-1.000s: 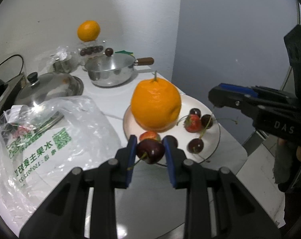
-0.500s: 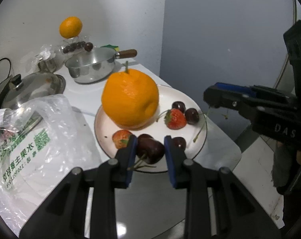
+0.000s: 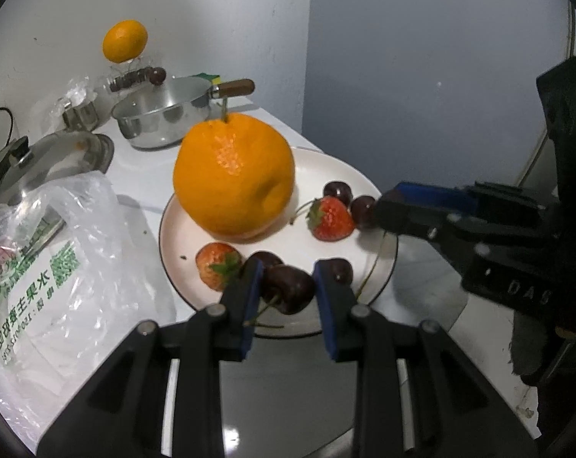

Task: Organize fruits
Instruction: 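Open the left gripper to release its cherry while the right gripper releases its cherry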

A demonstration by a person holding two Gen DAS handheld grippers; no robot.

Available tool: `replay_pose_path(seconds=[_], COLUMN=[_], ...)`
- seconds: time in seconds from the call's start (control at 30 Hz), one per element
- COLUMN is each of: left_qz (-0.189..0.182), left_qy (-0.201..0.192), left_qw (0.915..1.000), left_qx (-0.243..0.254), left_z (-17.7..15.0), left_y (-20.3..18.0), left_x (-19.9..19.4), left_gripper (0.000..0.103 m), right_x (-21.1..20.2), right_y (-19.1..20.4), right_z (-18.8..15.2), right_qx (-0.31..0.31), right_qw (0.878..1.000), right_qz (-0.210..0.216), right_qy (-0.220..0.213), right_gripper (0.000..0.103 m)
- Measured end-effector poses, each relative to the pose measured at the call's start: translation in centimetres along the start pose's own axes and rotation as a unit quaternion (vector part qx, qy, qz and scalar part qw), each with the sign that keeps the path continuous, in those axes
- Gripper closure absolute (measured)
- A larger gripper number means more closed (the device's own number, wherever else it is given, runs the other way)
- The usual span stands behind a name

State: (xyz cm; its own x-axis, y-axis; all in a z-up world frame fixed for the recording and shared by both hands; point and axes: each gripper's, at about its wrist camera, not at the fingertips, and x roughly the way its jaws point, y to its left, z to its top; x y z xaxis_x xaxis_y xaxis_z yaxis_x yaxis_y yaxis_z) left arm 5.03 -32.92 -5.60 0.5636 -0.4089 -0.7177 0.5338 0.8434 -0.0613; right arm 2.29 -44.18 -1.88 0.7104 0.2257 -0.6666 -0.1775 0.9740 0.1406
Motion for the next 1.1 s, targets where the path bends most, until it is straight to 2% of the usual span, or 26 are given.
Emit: replay_pose_path(seconds=[0.6,0.97,1.03,1.1], left_qz=[-0.003,-0.001,0.001,0.004], left_qy=[0.011,-0.005,-0.008,-0.011], left_qw=[0.9998,0.9997,0.9996,0.9995], left_qx=[-0.014,-0.026,-0.028,-0.031], left_z=[0.3,0.2,0.1,0.0], left_y=[0.8,1.9,2.2,2.4], left_x=[0.6,-0.7,-1.0,-1.4], left_gripper=[0.073,0.071,0.071,0.071], right_x=[1.9,2.3,2.2,2.0], right_y=[0.0,0.7,1.0,1.2], right_z=[-0.5,-0.2,-0.1,0.1], right_qx=[-0.004,-0.014,-0.016,-0.018], right_qw=[1.0,0.999,0.999,0.999], right_qz=[0.0,-0.013,-0.017,-0.022], right_qy=[0.031,0.041,0.04,0.037], right_gripper=[0.073,0.073,0.072,0.065])
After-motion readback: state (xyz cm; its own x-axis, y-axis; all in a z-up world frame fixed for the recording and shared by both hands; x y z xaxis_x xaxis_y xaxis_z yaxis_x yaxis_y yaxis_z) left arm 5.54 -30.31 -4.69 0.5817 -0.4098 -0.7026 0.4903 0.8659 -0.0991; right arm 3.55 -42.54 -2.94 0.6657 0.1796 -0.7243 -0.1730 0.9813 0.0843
